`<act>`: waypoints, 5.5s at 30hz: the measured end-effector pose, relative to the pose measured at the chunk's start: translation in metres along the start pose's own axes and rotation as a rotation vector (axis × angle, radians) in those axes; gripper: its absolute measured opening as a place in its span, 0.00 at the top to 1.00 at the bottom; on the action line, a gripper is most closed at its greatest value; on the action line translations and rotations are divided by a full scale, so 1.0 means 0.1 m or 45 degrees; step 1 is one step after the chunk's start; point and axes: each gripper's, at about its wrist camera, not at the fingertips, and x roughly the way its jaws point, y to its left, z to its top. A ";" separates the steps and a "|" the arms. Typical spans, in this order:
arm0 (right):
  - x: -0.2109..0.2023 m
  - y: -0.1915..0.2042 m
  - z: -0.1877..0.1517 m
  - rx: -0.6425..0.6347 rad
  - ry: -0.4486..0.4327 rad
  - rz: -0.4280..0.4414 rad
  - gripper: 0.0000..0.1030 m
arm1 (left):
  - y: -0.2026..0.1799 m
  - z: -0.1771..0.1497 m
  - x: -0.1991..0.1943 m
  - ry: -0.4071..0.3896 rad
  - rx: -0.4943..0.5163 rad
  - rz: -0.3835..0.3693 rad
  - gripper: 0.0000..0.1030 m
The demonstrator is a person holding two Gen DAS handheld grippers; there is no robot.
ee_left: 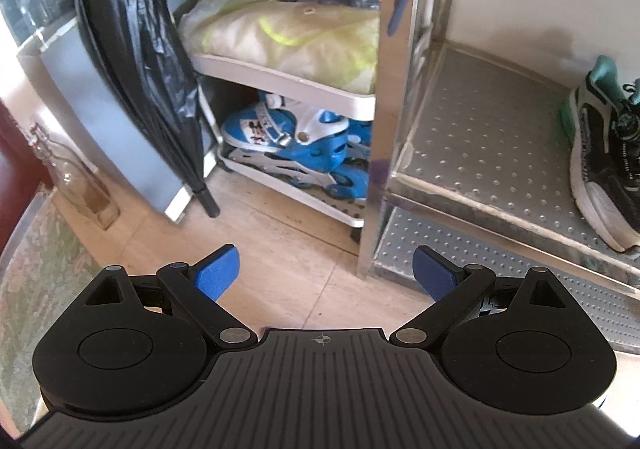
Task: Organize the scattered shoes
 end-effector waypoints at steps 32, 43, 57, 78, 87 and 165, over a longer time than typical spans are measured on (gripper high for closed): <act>0.70 0.50 -1.92 -2.135 -0.049 -0.108 0.02 | -0.32 -0.10 0.06 0.040 0.154 -0.009 0.06; 0.65 0.51 -1.70 -1.660 0.044 -0.207 0.05 | -0.31 -0.10 0.06 0.050 0.140 -0.037 0.06; -0.94 -0.79 -1.29 1.068 -0.367 0.703 0.08 | 0.19 -0.06 -0.01 0.026 -0.061 -0.041 0.06; -2.26 0.12 1.97 0.539 -1.130 0.026 0.07 | 0.79 0.07 0.02 -0.044 -0.240 0.088 0.06; -1.98 -0.16 2.51 0.806 -1.102 -0.245 0.07 | 0.79 0.08 0.06 -0.039 -0.211 0.105 0.06; 0.29 -0.58 -0.44 1.024 -0.161 0.463 0.06 | -0.34 -0.16 -0.01 0.068 0.136 -0.089 0.06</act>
